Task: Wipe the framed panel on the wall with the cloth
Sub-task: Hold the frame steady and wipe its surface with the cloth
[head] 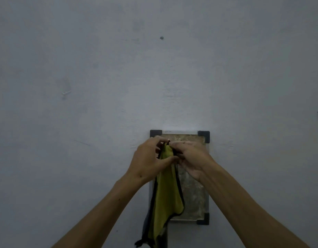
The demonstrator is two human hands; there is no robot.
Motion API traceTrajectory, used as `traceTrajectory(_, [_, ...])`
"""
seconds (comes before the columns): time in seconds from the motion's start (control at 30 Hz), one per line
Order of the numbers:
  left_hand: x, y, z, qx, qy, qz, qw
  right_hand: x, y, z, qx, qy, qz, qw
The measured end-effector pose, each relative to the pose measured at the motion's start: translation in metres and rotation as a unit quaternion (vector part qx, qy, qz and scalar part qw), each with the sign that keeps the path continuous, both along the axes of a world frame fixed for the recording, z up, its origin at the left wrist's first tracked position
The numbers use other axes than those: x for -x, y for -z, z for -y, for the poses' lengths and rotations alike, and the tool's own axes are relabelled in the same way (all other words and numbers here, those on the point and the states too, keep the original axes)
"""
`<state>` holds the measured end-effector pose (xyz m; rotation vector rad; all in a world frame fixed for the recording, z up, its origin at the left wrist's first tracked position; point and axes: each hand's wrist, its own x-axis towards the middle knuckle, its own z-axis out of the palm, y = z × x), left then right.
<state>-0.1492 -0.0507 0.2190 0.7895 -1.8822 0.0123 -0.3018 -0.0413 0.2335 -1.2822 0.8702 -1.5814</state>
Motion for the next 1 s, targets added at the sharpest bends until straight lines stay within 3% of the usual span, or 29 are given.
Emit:
traceTrajectory(0.13, [-0.017, 0.0, 0.008, -0.061, 0.017, -0.083, 0.995, -0.009, -0.002, 0.0, 0.022, -0.054, -0.082, 0.995])
traceTrajectory(0.27, [-0.029, 0.005, 0.015, -0.129, 0.051, -0.147, 0.979, -0.005, -0.012, -0.001, -0.026, -0.131, -0.135, 0.982])
traceTrajectory(0.37, [-0.028, 0.004, 0.017, -0.089, 0.029, -0.125, 0.988, 0.0, -0.018, -0.004, 0.015, -0.098, -0.199, 0.975])
traceTrajectory(0.43, [-0.026, -0.002, 0.019, -0.05, -0.001, -0.122, 0.991, 0.005, -0.019, -0.006, 0.077, -0.025, -0.251, 0.964])
traceTrajectory(0.5, [-0.025, -0.013, 0.024, -0.004, -0.047, -0.141, 0.989, 0.014, -0.022, -0.002, 0.163, 0.134, -0.319, 0.924])
traceTrajectory(0.6, [-0.024, -0.034, 0.03, 0.074, -0.076, -0.111, 0.988, 0.033, -0.028, 0.01, 0.249, 0.328, -0.412, 0.813])
traceTrajectory(0.67, [-0.024, -0.042, 0.035, 0.124, -0.083, -0.041, 0.988, 0.044, -0.031, 0.02, 0.289, 0.39, -0.468, 0.739])
traceTrajectory(0.73, [-0.025, -0.042, 0.04, 0.169, -0.1, 0.031, 0.98, 0.052, -0.031, 0.027, 0.32, 0.4, -0.513, 0.689])
traceTrajectory(0.8, [-0.028, -0.036, 0.044, 0.195, -0.109, 0.052, 0.973, 0.058, -0.028, 0.032, 0.333, 0.392, -0.541, 0.665])
traceTrajectory(1.0, [-0.033, -0.021, 0.052, 0.201, -0.11, 0.037, 0.973, 0.066, -0.016, 0.037, 0.362, 0.383, -0.557, 0.642])
